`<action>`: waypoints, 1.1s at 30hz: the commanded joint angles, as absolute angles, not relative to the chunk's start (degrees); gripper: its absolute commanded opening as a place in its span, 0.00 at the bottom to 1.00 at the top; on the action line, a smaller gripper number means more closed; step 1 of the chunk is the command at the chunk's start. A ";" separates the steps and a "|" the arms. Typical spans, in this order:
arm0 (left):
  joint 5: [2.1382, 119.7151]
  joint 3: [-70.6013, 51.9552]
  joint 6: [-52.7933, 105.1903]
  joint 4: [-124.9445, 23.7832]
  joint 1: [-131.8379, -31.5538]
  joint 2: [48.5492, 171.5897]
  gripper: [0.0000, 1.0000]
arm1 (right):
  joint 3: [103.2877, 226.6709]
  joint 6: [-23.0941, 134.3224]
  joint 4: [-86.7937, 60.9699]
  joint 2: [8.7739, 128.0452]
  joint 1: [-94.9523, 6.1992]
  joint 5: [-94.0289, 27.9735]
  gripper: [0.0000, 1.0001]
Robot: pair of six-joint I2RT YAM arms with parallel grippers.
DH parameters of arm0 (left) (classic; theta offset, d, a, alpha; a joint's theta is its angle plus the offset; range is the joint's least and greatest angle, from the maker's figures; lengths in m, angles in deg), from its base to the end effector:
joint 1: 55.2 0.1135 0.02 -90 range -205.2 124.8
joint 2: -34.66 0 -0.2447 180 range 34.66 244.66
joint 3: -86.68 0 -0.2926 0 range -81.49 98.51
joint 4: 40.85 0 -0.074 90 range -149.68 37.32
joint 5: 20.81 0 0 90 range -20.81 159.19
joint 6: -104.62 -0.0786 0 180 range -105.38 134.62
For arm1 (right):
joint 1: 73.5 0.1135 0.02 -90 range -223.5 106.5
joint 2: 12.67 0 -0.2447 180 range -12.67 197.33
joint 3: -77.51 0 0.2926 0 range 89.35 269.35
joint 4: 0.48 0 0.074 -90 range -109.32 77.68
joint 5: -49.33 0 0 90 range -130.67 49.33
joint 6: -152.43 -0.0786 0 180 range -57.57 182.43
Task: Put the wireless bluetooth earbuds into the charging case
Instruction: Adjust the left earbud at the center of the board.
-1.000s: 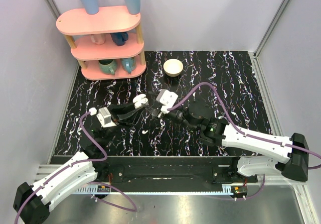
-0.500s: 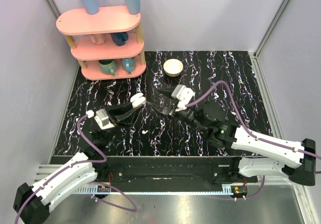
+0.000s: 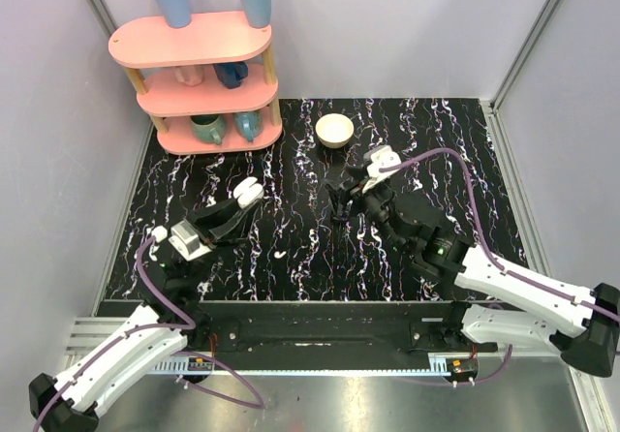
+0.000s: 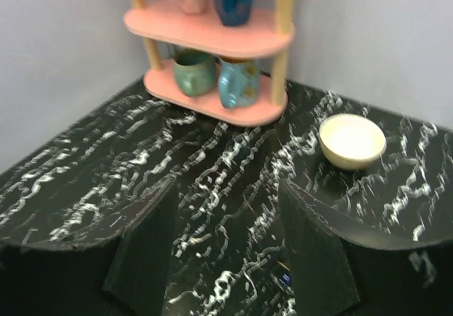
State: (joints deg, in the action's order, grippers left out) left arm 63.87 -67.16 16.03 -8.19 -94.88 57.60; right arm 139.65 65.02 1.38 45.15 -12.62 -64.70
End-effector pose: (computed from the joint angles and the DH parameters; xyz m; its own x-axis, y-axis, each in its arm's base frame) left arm 0.1571 -0.1398 0.3146 0.4339 -0.3918 -0.8113 0.7045 0.7089 0.0344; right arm 0.1868 0.2696 0.3583 0.0795 0.0579 -0.9952 -0.5979 0.8016 -0.0011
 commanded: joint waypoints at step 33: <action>71.12 -64.27 7.23 -28.78 -94.92 38.71 0.00 | 161.67 66.55 -19.87 95.43 -18.05 -21.66 0.62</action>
